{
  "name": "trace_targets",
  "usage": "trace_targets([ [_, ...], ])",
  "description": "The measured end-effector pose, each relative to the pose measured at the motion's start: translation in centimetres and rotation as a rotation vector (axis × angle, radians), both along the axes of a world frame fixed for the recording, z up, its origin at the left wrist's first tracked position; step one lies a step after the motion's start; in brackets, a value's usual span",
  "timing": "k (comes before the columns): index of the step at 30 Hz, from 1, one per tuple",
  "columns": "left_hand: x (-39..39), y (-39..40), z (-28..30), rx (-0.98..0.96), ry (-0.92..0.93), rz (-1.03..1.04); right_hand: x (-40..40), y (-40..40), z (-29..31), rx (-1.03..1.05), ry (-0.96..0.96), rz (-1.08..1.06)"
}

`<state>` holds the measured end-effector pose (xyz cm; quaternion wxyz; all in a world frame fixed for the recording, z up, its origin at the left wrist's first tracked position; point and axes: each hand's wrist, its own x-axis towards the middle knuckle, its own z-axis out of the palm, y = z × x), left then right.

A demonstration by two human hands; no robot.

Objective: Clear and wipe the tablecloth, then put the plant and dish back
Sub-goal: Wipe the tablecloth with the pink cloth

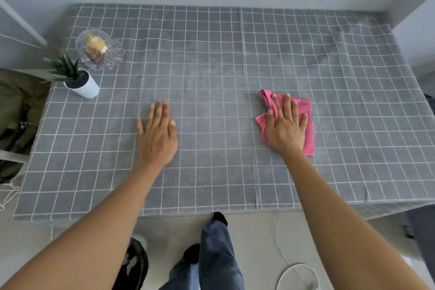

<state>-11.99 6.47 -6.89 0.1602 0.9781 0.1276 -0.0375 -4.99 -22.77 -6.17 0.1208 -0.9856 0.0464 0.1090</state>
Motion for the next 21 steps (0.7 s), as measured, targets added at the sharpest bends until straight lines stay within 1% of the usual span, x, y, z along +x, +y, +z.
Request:
trace_targets([
  [2, 0.0, -2.6, -0.1, -0.029, -0.009, -0.045, -0.7, 1.5, 0.0, 0.010, 0.004, -0.056],
  [4, -0.3, -5.1, -0.3, -0.037, -0.023, -0.096, -2.2, 3.5, -0.1, 0.008, 0.001, -0.036],
  [7, -0.7, -7.1, -0.8, -0.007, -0.028, -0.138, -5.1, 5.2, -0.3, 0.029, -0.038, 0.144],
  [9, -0.6, -7.2, -1.1, 0.013, -0.024, -0.142, -5.7, 4.1, -0.5, 0.031, -0.060, 0.299],
  [11, -0.6, -7.0, -1.2, 0.023, -0.026, -0.145, -5.4, 2.0, -0.5, 0.039, -0.070, 0.370],
  [13, -0.7, -6.9, -1.1, 0.028, -0.035, -0.152, -4.6, -0.5, -0.3, 0.040, -0.077, 0.319],
  [18, -0.9, -6.9, -1.0, 0.021, -0.034, -0.163, -3.1, -7.9, -0.1, -0.036, -0.034, 0.000],
  [21, -0.9, -6.9, -1.1, 0.033, -0.047, -0.152, -2.9, -8.3, 0.1, -0.026, 0.001, -0.116],
])
